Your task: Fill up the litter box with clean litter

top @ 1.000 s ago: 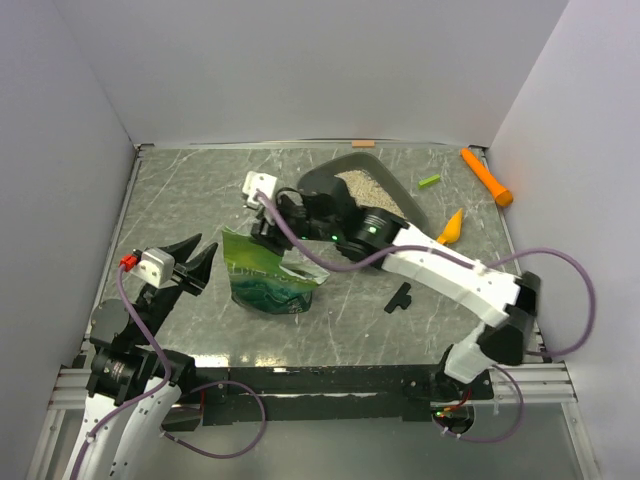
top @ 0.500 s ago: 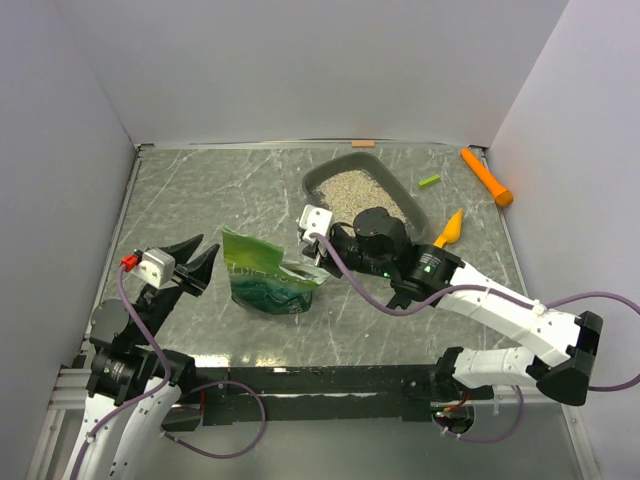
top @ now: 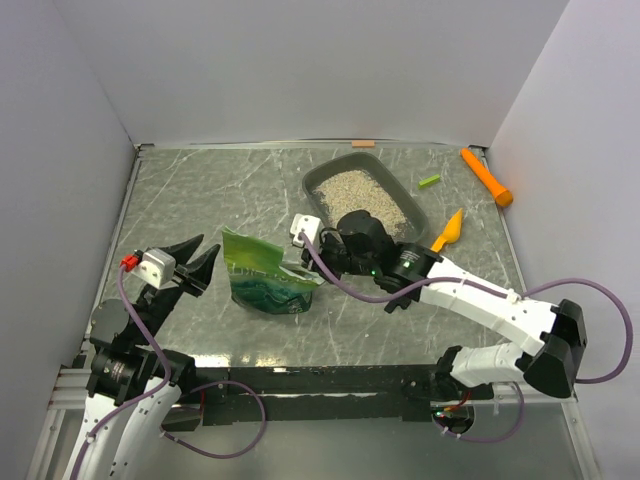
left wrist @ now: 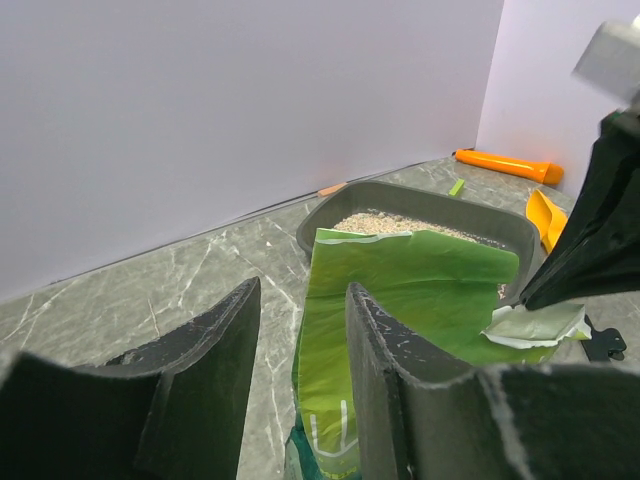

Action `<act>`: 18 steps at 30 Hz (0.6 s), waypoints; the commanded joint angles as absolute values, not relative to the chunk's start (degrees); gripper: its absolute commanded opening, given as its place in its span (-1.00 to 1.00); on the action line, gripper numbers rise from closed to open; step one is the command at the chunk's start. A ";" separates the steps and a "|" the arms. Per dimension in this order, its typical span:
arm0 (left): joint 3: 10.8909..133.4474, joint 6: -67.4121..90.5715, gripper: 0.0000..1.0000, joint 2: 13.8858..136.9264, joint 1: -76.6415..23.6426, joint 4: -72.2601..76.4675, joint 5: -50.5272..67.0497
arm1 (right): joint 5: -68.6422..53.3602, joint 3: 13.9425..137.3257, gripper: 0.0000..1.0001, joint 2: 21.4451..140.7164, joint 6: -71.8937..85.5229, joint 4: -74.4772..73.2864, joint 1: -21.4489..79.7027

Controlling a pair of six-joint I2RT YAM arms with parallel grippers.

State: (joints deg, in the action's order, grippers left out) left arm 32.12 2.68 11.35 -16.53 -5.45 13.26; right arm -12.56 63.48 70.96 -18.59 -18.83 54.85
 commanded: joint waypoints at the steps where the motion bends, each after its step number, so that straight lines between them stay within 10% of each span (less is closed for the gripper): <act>1: 32.78 3.43 -0.10 11.60 -16.35 -4.92 14.24 | -15.12 63.37 -1.00 72.33 -17.49 -16.96 54.40; 18: 32.87 3.43 -0.08 11.34 -16.35 -5.19 14.33 | -15.82 69.17 -0.87 83.31 -16.88 -19.51 53.35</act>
State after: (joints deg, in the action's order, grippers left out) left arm 32.12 2.66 11.35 -16.53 -5.45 13.67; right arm -14.79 65.28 81.08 -17.52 -19.03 54.04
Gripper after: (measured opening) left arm 0.455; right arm 0.007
